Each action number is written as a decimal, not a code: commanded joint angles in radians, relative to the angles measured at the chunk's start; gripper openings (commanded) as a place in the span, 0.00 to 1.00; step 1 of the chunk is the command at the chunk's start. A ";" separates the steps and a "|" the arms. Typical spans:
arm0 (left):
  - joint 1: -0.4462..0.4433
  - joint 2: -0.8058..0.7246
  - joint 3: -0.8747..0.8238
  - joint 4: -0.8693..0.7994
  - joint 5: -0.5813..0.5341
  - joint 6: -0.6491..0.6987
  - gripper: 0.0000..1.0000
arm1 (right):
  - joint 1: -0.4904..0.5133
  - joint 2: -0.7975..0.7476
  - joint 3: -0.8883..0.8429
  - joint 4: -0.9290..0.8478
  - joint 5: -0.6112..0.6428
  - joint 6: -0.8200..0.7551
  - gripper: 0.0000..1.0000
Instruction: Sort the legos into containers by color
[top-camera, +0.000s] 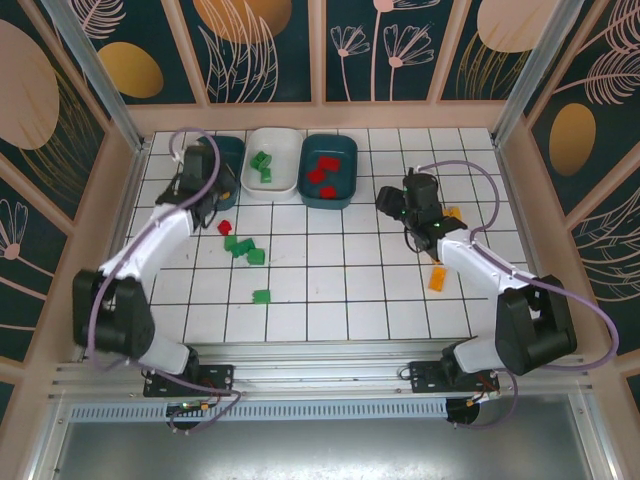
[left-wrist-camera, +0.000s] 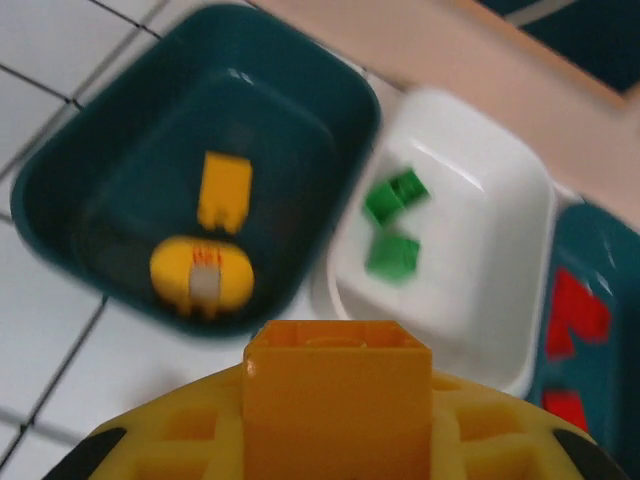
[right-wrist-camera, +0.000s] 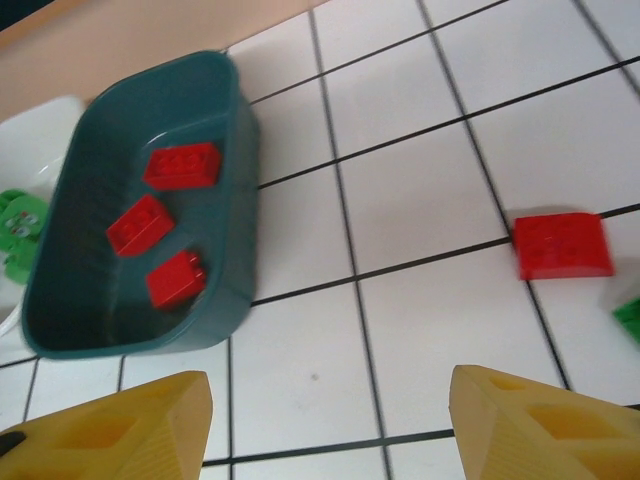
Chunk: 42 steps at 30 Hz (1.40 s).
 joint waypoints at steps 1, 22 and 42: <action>0.079 0.158 0.079 0.013 0.092 -0.001 0.00 | -0.082 0.012 0.041 -0.052 -0.019 -0.027 0.69; 0.174 0.347 0.261 0.002 0.260 0.008 0.89 | -0.254 0.530 0.441 -0.263 -0.029 -0.198 0.78; 0.160 -0.307 -0.531 0.356 0.484 -0.171 0.98 | -0.176 0.685 0.456 -0.251 0.014 -0.141 0.59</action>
